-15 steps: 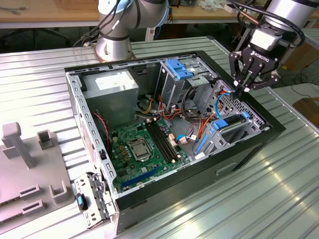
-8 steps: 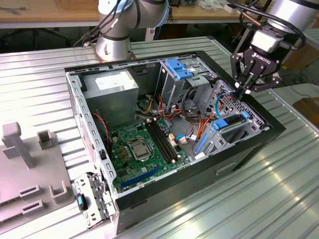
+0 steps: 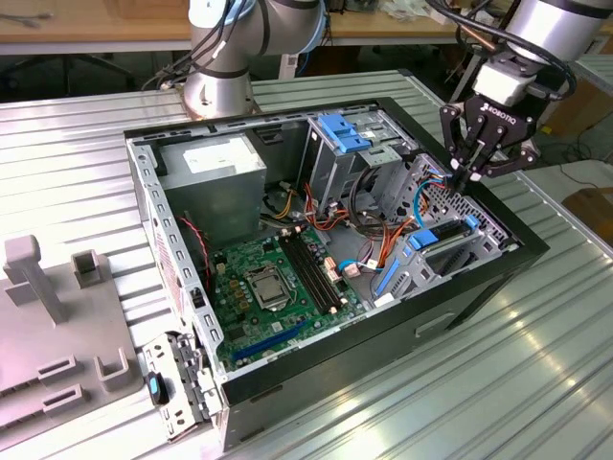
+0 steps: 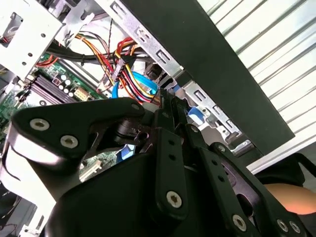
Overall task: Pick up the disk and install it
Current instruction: 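Insert the first disk wire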
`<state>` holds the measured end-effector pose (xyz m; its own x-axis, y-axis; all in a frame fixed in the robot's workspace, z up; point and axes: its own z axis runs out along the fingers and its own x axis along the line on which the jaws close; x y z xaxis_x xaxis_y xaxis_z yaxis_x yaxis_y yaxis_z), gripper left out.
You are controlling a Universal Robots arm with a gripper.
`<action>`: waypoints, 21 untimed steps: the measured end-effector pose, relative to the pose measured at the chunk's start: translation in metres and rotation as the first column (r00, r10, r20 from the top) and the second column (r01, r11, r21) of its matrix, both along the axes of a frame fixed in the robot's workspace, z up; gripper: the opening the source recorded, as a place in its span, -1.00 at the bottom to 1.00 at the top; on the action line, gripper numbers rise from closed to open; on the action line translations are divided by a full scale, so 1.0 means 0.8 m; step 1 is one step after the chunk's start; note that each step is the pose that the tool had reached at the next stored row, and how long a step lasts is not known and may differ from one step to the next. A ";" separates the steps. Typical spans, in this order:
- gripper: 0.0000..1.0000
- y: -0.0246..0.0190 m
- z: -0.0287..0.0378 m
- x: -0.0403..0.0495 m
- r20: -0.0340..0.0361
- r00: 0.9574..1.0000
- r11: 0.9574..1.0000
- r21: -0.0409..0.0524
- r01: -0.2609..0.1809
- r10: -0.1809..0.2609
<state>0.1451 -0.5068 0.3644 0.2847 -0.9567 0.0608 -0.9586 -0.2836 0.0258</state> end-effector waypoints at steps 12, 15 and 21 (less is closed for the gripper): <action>-0.67 0.0000 -0.0043 -0.001 0.025 0.992 0.992 0.003 0.124 -0.124; -0.67 0.0001 -0.0043 -0.007 0.032 0.990 0.991 0.004 0.135 -0.135; -0.67 -0.0101 -0.0051 -0.008 0.031 0.978 0.978 0.007 0.209 -0.209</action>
<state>0.1389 -0.5148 0.3604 0.0768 -0.9950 0.0633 -0.9970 -0.0774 -0.0057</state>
